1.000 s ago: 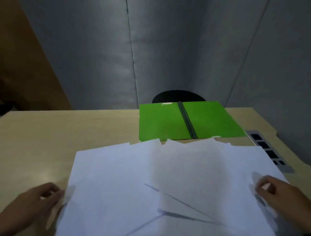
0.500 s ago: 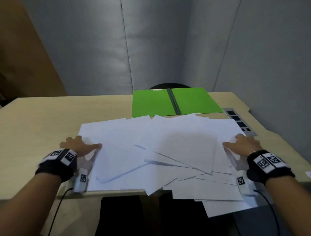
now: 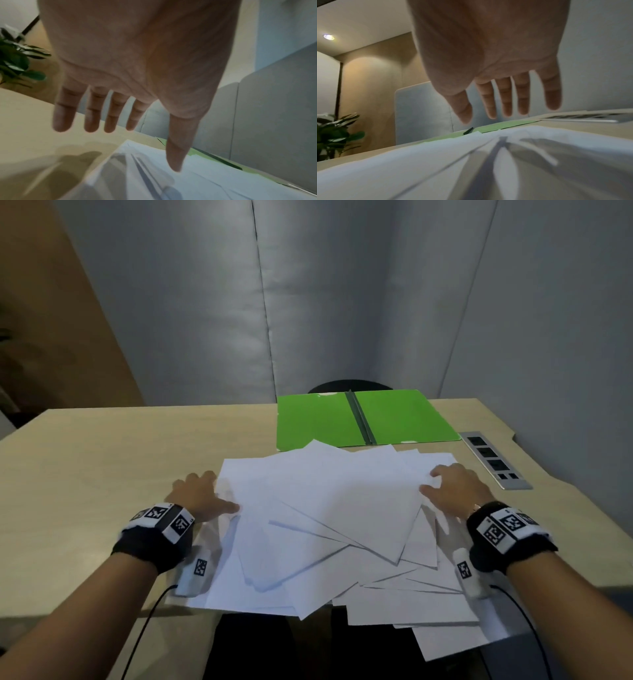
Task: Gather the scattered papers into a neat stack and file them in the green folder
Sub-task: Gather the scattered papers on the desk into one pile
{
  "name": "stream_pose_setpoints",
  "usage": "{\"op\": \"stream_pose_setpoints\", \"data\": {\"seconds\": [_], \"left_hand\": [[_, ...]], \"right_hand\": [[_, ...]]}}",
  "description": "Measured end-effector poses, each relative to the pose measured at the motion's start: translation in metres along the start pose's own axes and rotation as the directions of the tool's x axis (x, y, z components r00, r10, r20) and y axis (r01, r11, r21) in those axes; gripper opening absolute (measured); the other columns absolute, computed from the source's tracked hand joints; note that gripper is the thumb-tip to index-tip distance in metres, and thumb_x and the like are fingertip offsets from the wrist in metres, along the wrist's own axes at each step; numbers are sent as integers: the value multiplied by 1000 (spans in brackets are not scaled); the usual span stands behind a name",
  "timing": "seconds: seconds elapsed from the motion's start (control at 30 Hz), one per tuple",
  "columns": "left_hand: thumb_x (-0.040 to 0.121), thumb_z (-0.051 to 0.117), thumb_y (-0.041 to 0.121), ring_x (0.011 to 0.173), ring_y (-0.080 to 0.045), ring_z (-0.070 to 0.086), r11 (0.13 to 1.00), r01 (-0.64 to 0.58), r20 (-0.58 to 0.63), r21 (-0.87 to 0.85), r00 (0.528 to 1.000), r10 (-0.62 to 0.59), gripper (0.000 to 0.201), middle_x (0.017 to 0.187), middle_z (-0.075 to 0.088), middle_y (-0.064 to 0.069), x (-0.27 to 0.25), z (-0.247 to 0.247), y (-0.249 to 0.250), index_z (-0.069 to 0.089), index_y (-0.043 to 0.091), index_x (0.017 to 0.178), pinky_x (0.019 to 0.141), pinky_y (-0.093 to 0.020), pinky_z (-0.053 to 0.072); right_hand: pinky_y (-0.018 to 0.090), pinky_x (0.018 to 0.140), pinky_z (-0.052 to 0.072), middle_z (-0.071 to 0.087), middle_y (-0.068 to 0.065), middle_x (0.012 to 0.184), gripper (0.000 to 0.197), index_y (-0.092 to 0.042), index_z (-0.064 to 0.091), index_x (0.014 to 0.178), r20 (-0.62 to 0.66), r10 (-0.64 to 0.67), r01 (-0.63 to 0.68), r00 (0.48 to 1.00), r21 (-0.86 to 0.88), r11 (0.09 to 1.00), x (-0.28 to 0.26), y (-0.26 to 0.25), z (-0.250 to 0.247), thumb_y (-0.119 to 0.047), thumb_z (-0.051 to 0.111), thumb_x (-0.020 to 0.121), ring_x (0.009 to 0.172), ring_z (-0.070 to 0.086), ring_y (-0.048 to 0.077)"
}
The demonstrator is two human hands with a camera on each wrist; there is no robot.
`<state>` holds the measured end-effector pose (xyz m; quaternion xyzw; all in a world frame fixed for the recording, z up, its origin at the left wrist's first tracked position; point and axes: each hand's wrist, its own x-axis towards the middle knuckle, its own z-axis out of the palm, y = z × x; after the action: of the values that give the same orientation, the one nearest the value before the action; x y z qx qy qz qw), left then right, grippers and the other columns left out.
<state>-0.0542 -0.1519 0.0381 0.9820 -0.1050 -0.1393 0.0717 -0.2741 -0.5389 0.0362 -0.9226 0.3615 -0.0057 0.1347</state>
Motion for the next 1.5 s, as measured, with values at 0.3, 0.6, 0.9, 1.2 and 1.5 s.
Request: {"op": "stream_pose_setpoints", "data": {"seconds": [0.3,0.6,0.9,1.2,1.5], "left_hand": [[52,78,76,130,-33,40,988,-126,110,88,987,116,106,134,45,-6,3,14,22,41,28,139,103,-49,43],[50,75,79,128,-32,41,984,-140,93,107,987,130,110,136,44,-5,11,18,27,41,27,141,102,-49,45],[53,76,69,124,-28,42,984,-143,78,108,988,135,100,133,45,-2,12,19,28,42,30,138,94,-45,49],[59,87,51,135,-25,35,982,-187,188,12,965,181,106,142,41,2,18,4,15,37,32,150,104,-44,44],[56,93,41,141,-25,32,975,-221,235,11,948,213,128,152,34,4,19,0,4,17,29,159,109,-47,42]], "right_hand": [[45,93,49,52,11,125,102,-11,45,128,387,-98,205,917,-246,947,49,-68,6,-71,77,52,113,55,33],[42,89,50,50,11,128,98,-15,34,140,428,-194,275,883,-137,952,60,-95,10,-20,82,55,113,53,33],[32,77,37,66,0,91,22,-18,68,88,370,-283,392,885,-261,882,59,-122,11,-12,66,68,92,59,25],[41,97,47,51,-2,138,76,-30,46,134,445,-460,537,768,-56,842,69,-156,25,-8,64,63,125,50,26],[34,83,41,47,3,128,87,-29,46,132,480,-359,523,800,-268,809,79,-170,23,-20,86,55,119,46,26]]}}
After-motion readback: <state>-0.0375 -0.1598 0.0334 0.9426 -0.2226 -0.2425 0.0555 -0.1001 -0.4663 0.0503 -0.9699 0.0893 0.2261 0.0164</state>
